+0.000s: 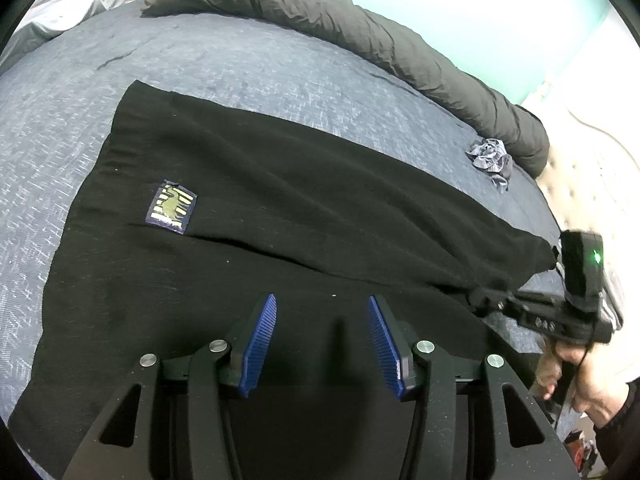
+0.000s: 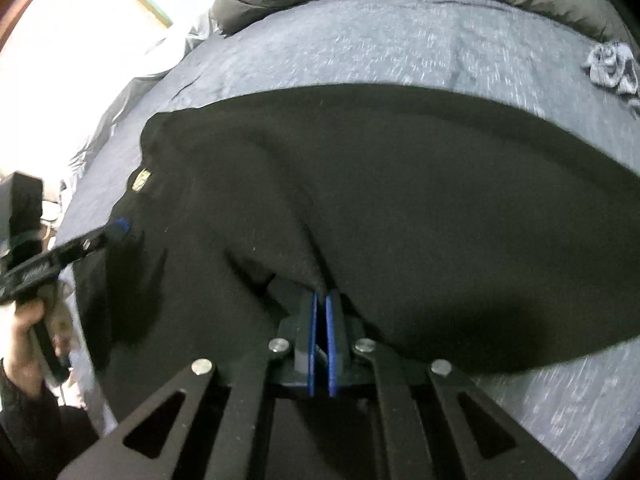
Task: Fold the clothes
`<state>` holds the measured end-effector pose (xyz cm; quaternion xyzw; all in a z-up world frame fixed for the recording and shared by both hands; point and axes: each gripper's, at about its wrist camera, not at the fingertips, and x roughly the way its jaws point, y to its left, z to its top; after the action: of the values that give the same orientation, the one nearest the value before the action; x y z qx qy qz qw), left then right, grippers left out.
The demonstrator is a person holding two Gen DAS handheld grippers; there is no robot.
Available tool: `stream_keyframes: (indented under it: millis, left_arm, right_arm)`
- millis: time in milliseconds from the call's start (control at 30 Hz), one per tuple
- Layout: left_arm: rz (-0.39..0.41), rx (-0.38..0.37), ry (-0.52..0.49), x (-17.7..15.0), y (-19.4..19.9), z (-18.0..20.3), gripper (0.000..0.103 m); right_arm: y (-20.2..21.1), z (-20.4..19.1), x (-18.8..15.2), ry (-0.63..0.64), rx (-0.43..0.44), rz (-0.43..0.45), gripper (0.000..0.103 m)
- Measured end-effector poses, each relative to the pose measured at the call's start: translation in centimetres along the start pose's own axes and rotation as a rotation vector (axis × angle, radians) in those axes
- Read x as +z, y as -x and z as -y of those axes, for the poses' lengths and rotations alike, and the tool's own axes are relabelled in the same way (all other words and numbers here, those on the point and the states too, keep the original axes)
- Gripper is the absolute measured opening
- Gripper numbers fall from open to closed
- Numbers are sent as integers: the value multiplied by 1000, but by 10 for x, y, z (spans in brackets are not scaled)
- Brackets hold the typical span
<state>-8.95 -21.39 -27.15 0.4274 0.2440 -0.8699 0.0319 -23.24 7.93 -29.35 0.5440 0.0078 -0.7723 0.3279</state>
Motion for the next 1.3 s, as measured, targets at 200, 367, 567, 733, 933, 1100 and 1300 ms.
stream_keyframes:
  millis: [200,367,567,733,933,1100,1300]
  left_arm:
    - [-5,2,-5,0,-2,4,52]
    - [-5,2,-4,3,-4,4,52]
    - [-17,6,-15,6,-11,9,53]
    - [-33,9,-35,8,-22,20,55]
    - [-50,9,-57,12,-36,35,56]
    - [-62,10,-77,15,-47,47,57]
    - [-74,7,-101,19,-58,60,58]
  right_arm:
    - [-4,18,-11,-114,102,-4,8]
    - [30,26,-12,-87,135,47,23]
    - [103,118,-12,-221,4,201,38]
    - [166,226,-23,-419,-209,314,48]
    - [211,329,-51,-705,-303,397,55]
    - [215,369,-61,-803,-291,407,58]
    - [211,403,-64,-866,-274,406,58]
